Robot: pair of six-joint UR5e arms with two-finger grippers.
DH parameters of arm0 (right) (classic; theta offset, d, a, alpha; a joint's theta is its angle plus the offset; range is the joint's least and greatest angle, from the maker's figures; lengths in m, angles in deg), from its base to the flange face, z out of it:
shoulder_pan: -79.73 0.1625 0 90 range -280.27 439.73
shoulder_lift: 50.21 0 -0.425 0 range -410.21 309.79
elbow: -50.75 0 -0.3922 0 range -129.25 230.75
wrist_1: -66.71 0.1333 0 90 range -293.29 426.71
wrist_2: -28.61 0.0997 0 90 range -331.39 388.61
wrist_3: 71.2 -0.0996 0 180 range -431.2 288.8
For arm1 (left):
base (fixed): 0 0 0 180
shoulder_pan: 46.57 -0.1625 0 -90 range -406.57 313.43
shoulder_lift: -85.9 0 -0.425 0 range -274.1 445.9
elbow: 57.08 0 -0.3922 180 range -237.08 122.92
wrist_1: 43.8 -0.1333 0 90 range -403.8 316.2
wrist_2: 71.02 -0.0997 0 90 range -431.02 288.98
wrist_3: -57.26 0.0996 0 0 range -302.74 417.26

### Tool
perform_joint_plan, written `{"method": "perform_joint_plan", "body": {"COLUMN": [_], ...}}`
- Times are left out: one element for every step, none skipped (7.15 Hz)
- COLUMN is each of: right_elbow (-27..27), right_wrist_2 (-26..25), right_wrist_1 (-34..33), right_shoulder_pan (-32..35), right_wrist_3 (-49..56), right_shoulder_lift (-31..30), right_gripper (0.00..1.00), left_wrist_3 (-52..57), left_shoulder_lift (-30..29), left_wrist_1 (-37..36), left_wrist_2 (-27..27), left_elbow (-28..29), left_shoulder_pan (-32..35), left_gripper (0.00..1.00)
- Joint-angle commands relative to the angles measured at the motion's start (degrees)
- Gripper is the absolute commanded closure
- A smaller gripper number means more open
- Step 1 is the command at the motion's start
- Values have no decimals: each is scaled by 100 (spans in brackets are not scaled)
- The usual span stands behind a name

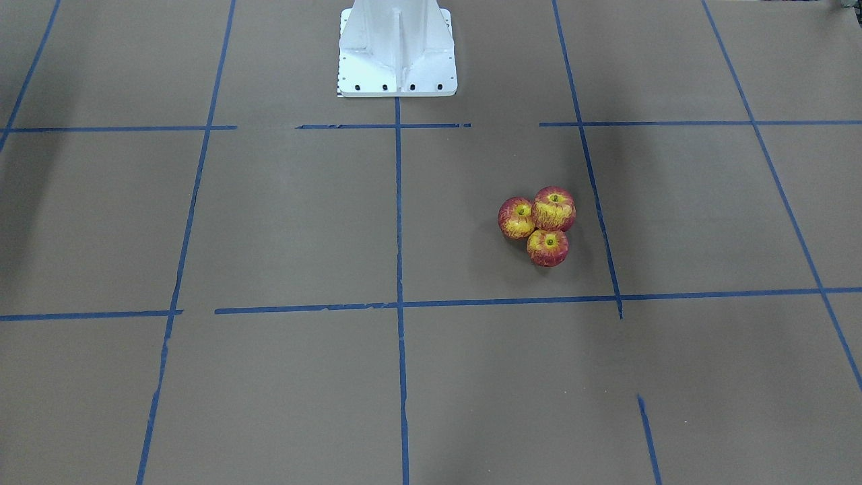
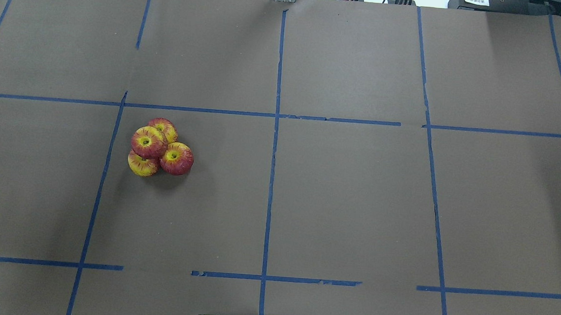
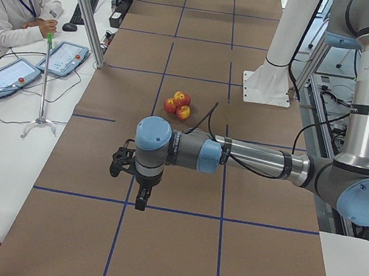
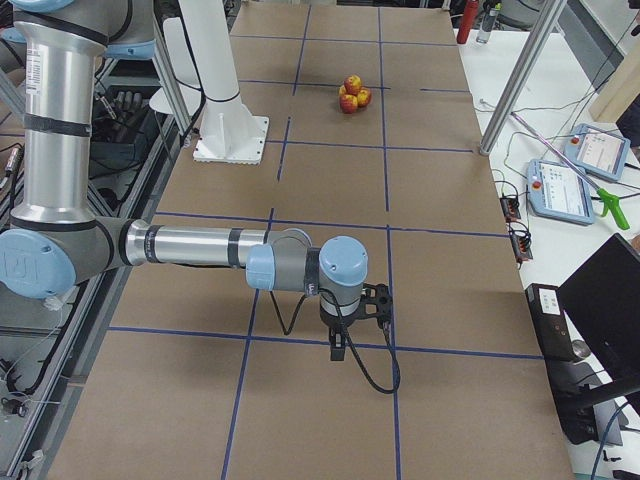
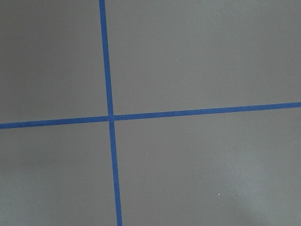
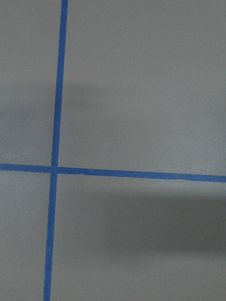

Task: Stack apples

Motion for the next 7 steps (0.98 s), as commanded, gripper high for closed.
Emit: {"method": "perform_joint_plan", "body": {"right_elbow": [0,0,0,0,0,0,0], "right_wrist_2": [0,0,0,0,0,0,0], "right_wrist_1": [0,0,0,0,0,0,0], "right_shoulder_pan": [0,0,0,0,0,0,0], "right_wrist_3": [0,0,0,0,0,0,0], "right_shoulder_lift": [0,0,0,0,0,0,0], "right_gripper": [0,0,0,0,0,0,0], "left_wrist_3": [-6,-6,3,-6,-6,-32,-23], "left_shoulder_lift": [38,30,38,21,21,29,12], "left_wrist_1": [-5,4,4,12,21,21,47], "left_wrist_2": [9,9,9,18,18,18,18], "left_elbow": [-81,-124,-142,-212,-221,-230,-274], "left_shoulder_pan": [6,6,6,-3,6,6,6], "left_gripper": [0,0,0,0,0,0,0]}}
